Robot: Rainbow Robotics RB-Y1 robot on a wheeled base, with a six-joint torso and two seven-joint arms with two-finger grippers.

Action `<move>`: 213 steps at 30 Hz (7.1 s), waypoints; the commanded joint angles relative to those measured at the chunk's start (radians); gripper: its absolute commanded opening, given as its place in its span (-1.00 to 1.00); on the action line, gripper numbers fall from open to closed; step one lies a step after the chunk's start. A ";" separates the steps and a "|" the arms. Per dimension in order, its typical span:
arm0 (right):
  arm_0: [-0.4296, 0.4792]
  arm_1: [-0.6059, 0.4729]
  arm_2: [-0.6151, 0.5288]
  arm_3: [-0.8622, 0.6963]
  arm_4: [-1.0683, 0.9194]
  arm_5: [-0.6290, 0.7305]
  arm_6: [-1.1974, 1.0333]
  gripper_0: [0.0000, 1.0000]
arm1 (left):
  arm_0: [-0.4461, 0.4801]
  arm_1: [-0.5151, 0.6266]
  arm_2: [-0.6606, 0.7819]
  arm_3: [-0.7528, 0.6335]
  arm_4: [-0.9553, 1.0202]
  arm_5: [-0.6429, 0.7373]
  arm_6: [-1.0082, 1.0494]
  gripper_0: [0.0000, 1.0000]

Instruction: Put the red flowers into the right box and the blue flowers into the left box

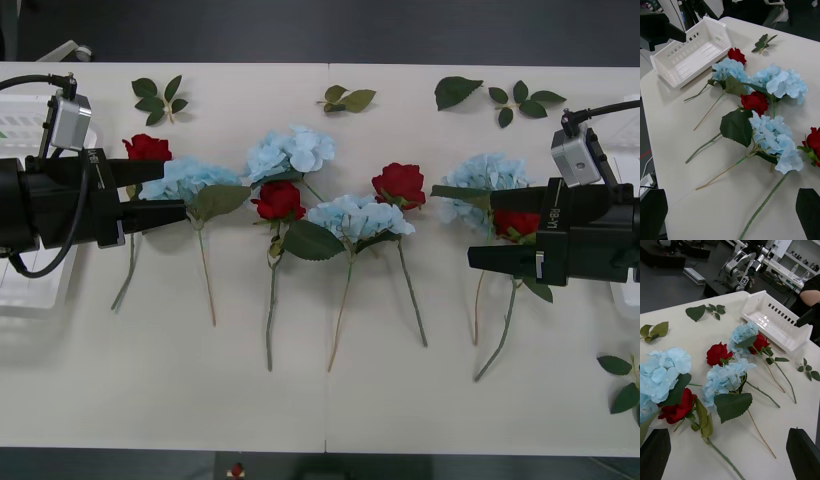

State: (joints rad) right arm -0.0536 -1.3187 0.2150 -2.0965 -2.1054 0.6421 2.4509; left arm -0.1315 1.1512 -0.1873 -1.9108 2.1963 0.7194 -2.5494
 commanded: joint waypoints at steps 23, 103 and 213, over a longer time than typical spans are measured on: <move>-0.140 -0.080 0.060 0.156 0.289 0.172 -0.929 1.00 | -0.289 0.038 -0.003 0.383 -0.354 0.218 0.353 0.79; -0.545 0.358 0.408 0.708 1.118 0.310 -1.549 -1.00 | -0.395 -0.430 -0.235 0.793 -1.435 -0.186 0.827 -0.49; 0.178 0.137 -0.203 -0.057 0.024 0.189 -0.139 1.00 | -0.284 -0.763 -0.273 0.171 0.298 -0.189 -0.156 -1.00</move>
State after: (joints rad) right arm 0.1389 -1.1771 -0.0300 -2.1095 -2.0863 0.8618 2.2832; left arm -0.3718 0.4050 -0.4707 -1.7146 2.4855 0.5453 -2.6955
